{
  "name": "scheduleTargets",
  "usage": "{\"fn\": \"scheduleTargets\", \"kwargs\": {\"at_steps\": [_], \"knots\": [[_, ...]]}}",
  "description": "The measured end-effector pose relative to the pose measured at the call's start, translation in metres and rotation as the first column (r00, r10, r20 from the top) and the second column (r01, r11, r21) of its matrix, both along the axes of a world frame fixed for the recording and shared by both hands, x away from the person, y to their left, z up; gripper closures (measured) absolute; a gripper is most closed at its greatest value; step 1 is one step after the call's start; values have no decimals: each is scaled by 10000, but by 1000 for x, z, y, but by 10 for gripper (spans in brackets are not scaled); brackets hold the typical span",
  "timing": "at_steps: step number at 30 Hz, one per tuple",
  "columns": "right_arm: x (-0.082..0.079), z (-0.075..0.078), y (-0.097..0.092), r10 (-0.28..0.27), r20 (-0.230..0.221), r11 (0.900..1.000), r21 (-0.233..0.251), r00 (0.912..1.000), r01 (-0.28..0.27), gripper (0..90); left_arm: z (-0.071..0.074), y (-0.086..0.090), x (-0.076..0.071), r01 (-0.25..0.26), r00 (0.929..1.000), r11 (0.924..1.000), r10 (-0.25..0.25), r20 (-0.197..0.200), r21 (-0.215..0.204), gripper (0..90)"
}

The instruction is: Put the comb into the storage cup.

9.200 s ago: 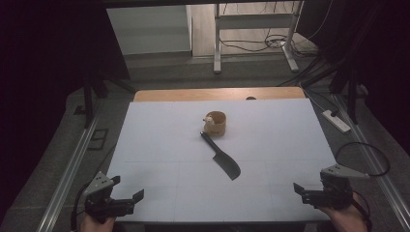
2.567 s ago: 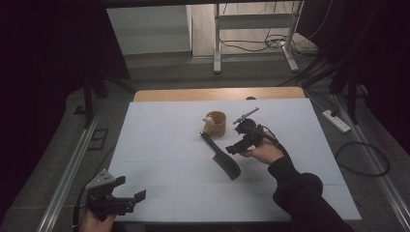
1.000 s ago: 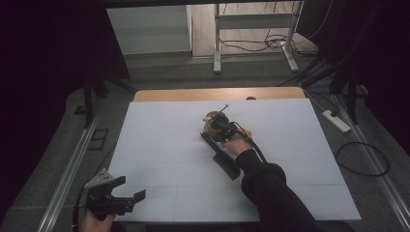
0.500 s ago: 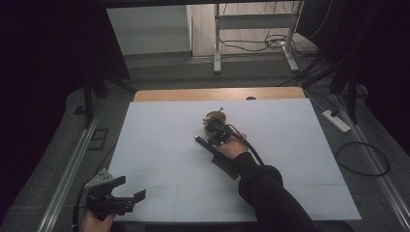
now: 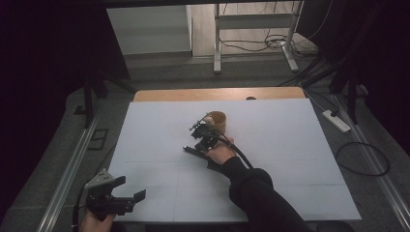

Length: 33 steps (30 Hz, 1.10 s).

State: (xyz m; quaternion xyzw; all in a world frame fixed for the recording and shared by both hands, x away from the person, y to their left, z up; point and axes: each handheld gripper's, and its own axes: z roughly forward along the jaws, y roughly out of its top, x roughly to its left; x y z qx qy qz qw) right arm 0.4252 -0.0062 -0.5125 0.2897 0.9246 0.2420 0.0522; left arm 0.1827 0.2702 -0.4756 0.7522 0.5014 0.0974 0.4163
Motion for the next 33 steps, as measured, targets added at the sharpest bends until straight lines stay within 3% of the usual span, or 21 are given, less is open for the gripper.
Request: {"fn": "scheduleTargets", "kwargs": {"at_steps": [7,16,23,33], "knots": [[-16,-2,19,491,-82,9988,-85,9988,-492,897,0,0,0,-12,10000,10000,12,4,3,26],[-40,-1,26,1105,-314,9936,-211,9934,-1112,897,0,0,-1,-35,10000,10000,35,6,18,26],[-61,-1,15,1435,-642,9895,-93,9876,-1444,897,0,0,-1,-57,10000,10000,57,-5,32,26],[-92,2,-17,1712,-962,9842,-288,9805,-1746,897,0,0,0,-97,9999,9999,97,-42,28,27]]}}
